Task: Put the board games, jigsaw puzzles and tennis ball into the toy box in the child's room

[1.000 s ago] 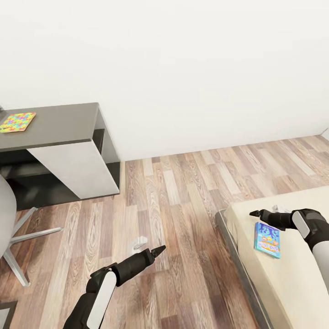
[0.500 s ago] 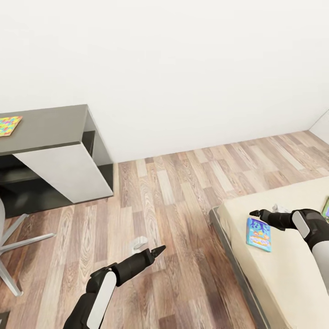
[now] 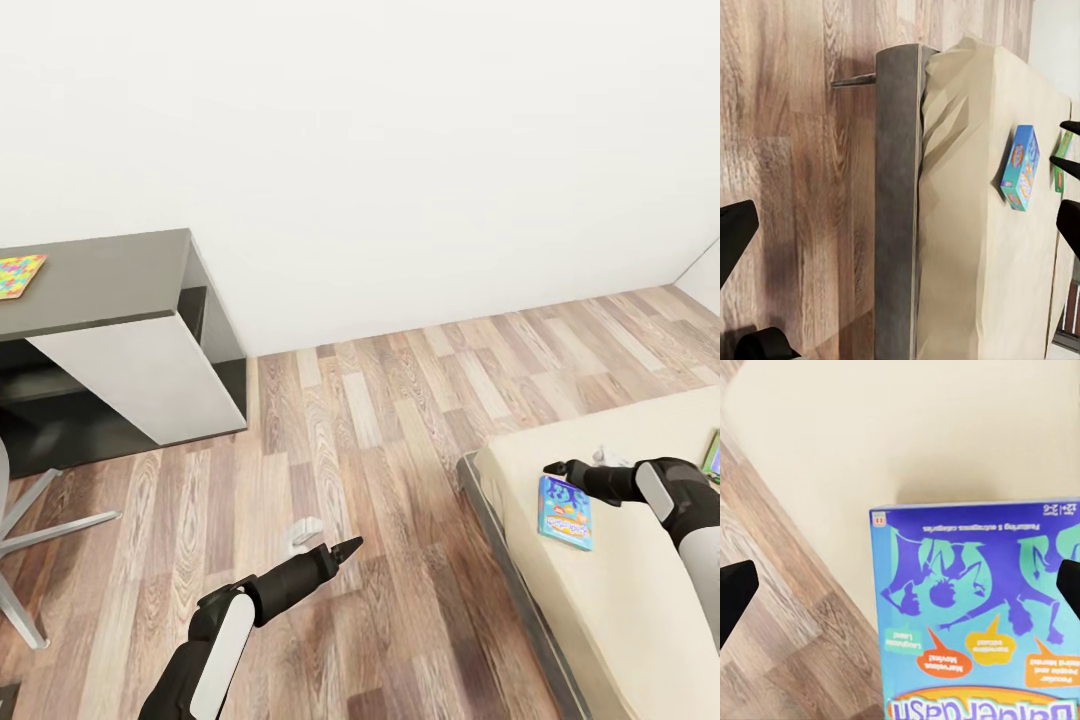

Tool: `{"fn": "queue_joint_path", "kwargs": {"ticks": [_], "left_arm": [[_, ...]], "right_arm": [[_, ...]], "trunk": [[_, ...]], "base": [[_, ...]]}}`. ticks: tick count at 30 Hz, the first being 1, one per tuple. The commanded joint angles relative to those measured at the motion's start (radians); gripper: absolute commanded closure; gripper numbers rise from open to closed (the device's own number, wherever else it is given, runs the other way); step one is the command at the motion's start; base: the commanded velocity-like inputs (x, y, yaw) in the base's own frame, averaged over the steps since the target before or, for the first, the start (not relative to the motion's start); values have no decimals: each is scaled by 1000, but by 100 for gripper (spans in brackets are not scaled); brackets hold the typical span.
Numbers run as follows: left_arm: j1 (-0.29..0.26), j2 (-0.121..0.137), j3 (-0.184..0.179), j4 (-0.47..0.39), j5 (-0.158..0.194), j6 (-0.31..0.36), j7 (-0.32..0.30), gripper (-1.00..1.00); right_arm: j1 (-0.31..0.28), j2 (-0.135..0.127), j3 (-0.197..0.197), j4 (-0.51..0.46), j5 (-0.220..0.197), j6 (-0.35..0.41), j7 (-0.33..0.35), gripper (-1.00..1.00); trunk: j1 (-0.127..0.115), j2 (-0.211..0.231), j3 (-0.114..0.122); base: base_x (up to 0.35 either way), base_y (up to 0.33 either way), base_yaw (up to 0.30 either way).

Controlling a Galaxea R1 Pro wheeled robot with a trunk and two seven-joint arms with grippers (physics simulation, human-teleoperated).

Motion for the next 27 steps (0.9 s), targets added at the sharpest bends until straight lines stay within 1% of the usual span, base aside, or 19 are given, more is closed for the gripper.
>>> {"fn": "queue_joint_path", "kwargs": {"ticks": [1,16,19,20,22,23,25,26,27], "left_arm": [[0,0,1,-1,4,7,0,-100],[0,0,1,-1,4,7,0,-100],[0,0,1,-1,4,7,0,-100],[0,0,1,-1,4,7,0,-100],[0,0,1,-1,4,7,1,-100],[0,0,1,-1,4,7,1,-100],[0,1,1,-1,4,7,1,-100],[0,1,1,-1,4,7,1,-100],[0,1,1,-1,4,7,2,-100]], "right_arm": [[-1,0,-5,-1,4,5,4,-100],[-3,7,-1,10,8,7,1,-100],[-4,19,-1,23,8,7,-10,-100],[-4,19,-1,23,8,7,-10,-100],[-5,28,-2,33,7,7,-36,-100],[-5,28,-2,33,7,7,-36,-100],[-7,34,-4,41,4,7,-74,-100],[-7,34,-4,41,4,7,-74,-100],[-7,36,-5,44,3,7,-91,-100]], "trunk": [[0,0,-1],[0,0,-1],[0,0,-1],[0,0,-1],[0,0,-1],[0,0,-1],[0,0,-1],[0,0,-1],[0,0,-1]], "base": [[0,0,-6],[0,0,-2],[0,0,0],[0,0,0],[0,0,0],[0,0,0],[0,0,0],[0,0,0],[0,0,0]]}}
